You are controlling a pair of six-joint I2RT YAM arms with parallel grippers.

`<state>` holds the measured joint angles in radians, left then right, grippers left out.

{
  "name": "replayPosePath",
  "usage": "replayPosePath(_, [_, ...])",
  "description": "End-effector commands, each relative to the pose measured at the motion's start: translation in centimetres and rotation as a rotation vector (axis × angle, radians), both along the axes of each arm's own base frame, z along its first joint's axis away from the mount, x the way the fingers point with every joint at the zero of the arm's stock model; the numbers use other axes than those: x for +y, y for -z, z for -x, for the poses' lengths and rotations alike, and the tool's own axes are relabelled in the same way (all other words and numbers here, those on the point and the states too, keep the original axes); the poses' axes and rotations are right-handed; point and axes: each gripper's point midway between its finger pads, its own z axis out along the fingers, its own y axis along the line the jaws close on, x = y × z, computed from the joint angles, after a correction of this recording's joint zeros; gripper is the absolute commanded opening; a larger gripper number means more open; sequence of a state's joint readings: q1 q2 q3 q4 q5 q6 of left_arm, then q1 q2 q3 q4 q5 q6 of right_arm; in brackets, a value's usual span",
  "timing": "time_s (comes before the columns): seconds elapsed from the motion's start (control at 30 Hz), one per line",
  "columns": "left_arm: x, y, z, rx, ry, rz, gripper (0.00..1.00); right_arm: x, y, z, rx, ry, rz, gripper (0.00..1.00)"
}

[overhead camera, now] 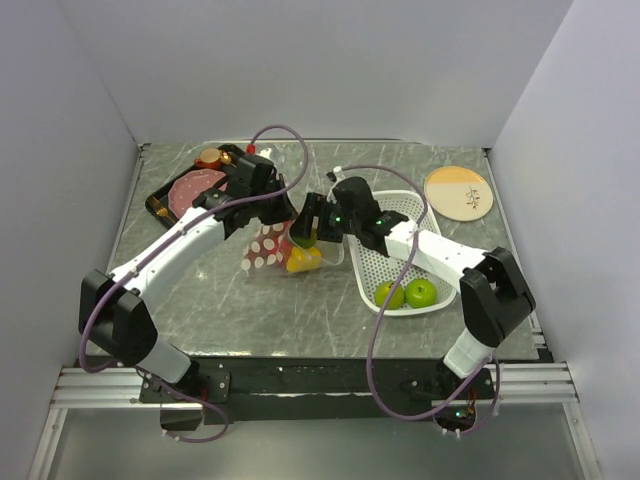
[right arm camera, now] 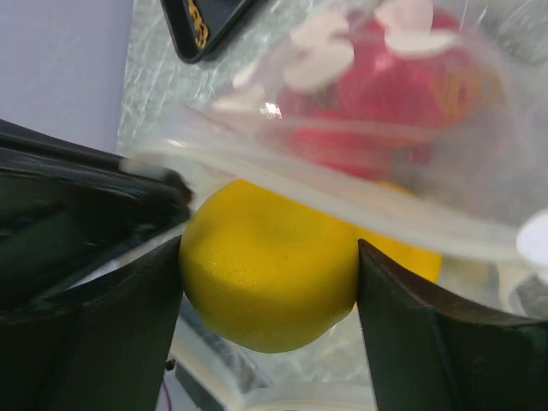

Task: Place the food in the zip-top bag and seal the zipper
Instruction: Place the fake fruit in the zipper food storage bag.

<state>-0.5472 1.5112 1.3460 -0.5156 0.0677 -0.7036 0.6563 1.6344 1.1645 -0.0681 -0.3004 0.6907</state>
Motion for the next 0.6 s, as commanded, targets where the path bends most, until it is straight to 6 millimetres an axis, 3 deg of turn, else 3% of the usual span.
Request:
replayPosePath(0.0, [0.2,-6.0,-0.4,-0.145,-0.037,0.082,0.01,0.9,-3.2,0.7,-0.075,-0.054,-0.078,0.84])
replayPosePath(0.2, [0.8,-6.5,-0.4,-0.158,-0.062,0.075,0.01,-2.2,-3.7,0.7,-0.130,0.001,-0.017,0.99])
replayPosePath(0.37, [0.8,-7.0,-0.3,-0.164,-0.064,0.085,0.01,-3.3,-4.8,0.1,-0.158,0.051,-0.019,1.00])
replayPosePath(0.53, [2.4,-7.0,-0.2,-0.176,-0.133,0.051,0.01,-9.7,-5.0,-0.8,-0.184,0.267,0.087,1.00])
replayPosePath(0.57, [2.6,-8.1,-0.2,-0.219,-0.140,0.075,0.01,-11.1,-5.1,-0.7,-0.190,0.301,0.100,1.00])
